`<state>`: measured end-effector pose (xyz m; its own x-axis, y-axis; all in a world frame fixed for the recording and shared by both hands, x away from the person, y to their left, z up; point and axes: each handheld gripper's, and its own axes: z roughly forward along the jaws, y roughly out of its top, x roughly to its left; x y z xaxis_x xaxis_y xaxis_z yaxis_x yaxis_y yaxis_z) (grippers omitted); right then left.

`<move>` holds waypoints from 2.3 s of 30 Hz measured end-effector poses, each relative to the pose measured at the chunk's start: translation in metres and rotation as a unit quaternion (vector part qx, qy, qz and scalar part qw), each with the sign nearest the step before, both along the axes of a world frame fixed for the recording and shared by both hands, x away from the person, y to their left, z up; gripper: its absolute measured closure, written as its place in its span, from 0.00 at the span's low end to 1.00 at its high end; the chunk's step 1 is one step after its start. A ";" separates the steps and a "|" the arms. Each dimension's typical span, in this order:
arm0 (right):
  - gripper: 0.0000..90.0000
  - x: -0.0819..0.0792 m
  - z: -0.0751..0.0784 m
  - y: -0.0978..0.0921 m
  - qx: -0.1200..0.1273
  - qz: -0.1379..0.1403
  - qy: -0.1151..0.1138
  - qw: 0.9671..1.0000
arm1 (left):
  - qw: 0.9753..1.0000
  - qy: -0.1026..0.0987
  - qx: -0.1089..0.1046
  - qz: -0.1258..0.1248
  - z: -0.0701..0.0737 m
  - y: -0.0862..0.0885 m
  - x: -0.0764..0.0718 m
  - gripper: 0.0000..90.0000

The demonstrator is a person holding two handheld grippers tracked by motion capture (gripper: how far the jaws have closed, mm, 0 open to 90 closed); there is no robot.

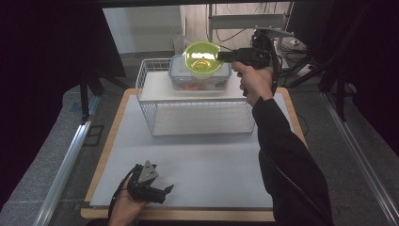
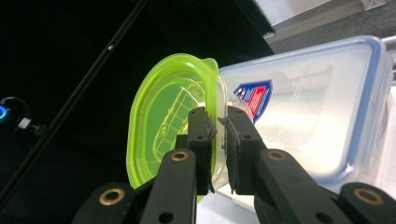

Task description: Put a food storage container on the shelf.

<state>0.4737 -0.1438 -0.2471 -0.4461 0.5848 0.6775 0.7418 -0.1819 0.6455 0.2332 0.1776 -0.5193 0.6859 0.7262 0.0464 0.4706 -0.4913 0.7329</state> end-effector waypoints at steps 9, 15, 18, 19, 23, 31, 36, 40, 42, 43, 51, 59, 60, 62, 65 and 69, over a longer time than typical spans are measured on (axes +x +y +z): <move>0.91 0.025 0.000 0.015 -0.004 -0.030 0.015 0.999 | 1.000 0.000 -0.008 -0.004 0.001 0.000 0.000 0.06; 0.90 0.038 -0.004 0.017 -0.001 -0.051 0.029 0.998 | 1.000 0.001 -0.010 -0.008 0.001 0.001 0.000 0.05; 0.90 0.042 -0.004 0.018 0.002 -0.054 0.034 0.998 | 1.000 0.004 -0.012 -0.007 0.000 0.000 0.000 0.05; 0.90 0.042 -0.004 0.018 0.002 -0.054 0.034 0.998 | 1.000 0.004 -0.012 -0.007 0.000 0.000 0.000 0.05; 0.89 0.045 -0.004 0.021 0.000 -0.063 0.036 0.997 | 1.000 0.004 -0.011 -0.009 0.000 0.000 -0.001 0.05; 0.83 0.046 -0.004 0.024 -0.008 -0.073 0.029 0.997 | 1.000 0.005 -0.011 -0.011 0.000 0.000 -0.001 0.05; 0.83 0.046 -0.005 0.027 -0.011 -0.068 0.027 0.997 | 1.000 0.005 -0.011 -0.012 0.000 -0.001 -0.001 0.05; 0.78 0.045 -0.003 0.028 -0.023 -0.065 0.022 0.997 | 1.000 0.005 -0.010 -0.012 0.000 -0.001 -0.001 0.05; 0.74 0.045 -0.002 0.028 -0.026 -0.064 0.017 0.998 | 1.000 0.004 -0.010 -0.012 0.000 -0.001 -0.001 0.05; 0.71 0.044 -0.002 0.028 -0.027 -0.061 0.015 0.998 | 1.000 0.003 -0.010 -0.012 0.000 -0.001 0.000 0.05; 0.49 0.039 0.002 0.025 -0.029 -0.039 -0.019 0.999 | 1.000 0.003 -0.008 -0.013 0.000 -0.001 0.000 0.05; 0.32 0.027 0.001 0.017 -0.049 0.008 -0.056 0.997 | 1.000 0.004 -0.008 -0.012 0.000 -0.001 0.000 0.05; 0.31 0.025 0.000 0.015 -0.050 0.012 -0.058 0.997 | 1.000 0.004 -0.008 -0.011 -0.001 -0.001 0.000 0.05; 0.28 0.023 -0.002 0.012 -0.046 0.019 -0.061 0.997 | 1.000 0.004 -0.008 -0.011 -0.001 -0.001 0.000 0.05; 0.26 0.019 -0.004 0.006 -0.042 0.026 -0.067 0.997 | 1.000 0.004 -0.008 -0.011 0.000 -0.001 0.000 0.05; 0.24 0.011 -0.010 -0.001 -0.043 0.038 -0.076 0.995 | 1.000 0.002 -0.012 -0.014 0.000 -0.001 0.000 0.05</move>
<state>0.4843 -0.1451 -0.2568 -0.5844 0.5985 0.5480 0.6443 -0.0683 0.7617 0.2329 0.1769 -0.5195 0.7060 0.7077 0.0267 0.4597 -0.4866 0.7429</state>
